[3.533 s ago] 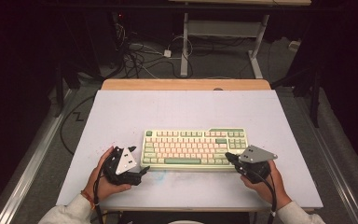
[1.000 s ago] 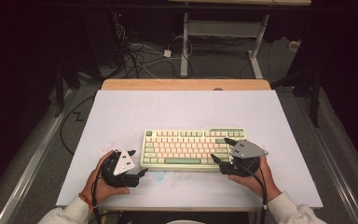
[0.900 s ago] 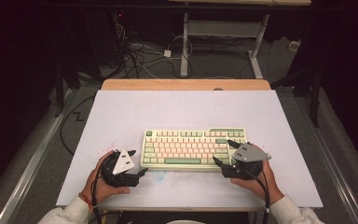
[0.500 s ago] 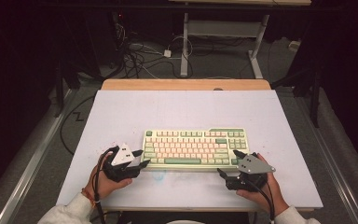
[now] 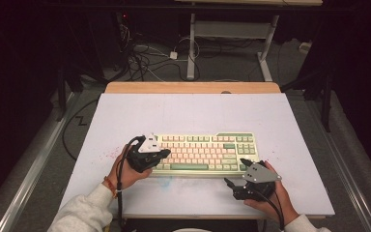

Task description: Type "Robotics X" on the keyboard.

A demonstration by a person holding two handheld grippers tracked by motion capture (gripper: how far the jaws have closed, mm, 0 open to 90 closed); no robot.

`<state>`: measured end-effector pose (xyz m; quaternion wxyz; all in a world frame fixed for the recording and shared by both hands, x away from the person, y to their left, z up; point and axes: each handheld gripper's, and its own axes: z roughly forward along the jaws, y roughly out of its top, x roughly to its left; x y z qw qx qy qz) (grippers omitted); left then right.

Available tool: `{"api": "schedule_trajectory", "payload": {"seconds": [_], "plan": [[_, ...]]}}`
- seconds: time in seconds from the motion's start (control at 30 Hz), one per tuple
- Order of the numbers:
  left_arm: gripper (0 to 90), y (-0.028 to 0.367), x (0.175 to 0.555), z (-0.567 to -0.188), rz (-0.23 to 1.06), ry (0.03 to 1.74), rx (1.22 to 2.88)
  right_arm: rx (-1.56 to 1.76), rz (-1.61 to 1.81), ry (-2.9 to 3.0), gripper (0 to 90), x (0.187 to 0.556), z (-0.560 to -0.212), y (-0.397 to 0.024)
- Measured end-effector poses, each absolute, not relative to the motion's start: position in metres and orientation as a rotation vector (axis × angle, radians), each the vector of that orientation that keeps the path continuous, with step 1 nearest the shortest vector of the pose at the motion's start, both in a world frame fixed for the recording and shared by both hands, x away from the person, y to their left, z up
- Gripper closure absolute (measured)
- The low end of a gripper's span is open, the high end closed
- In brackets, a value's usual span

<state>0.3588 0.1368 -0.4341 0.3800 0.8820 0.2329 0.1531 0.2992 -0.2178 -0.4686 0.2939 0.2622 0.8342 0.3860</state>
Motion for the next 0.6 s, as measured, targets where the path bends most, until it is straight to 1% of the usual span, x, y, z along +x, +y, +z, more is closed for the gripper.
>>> {"api": "schedule_trajectory", "payload": {"seconds": [0.33,0.6], "plan": [[87.6,0.102,0.38,-0.437,0.351,0.591,2.317,0.695,1.02,2.226,18.3,0.299,-0.47,-0.218],[87.6,0.082,0.394,-0.444,0.361,0.596,2.357,0.681,1.013,2.233,18.5,0.299,-0.471,-0.217]]}}
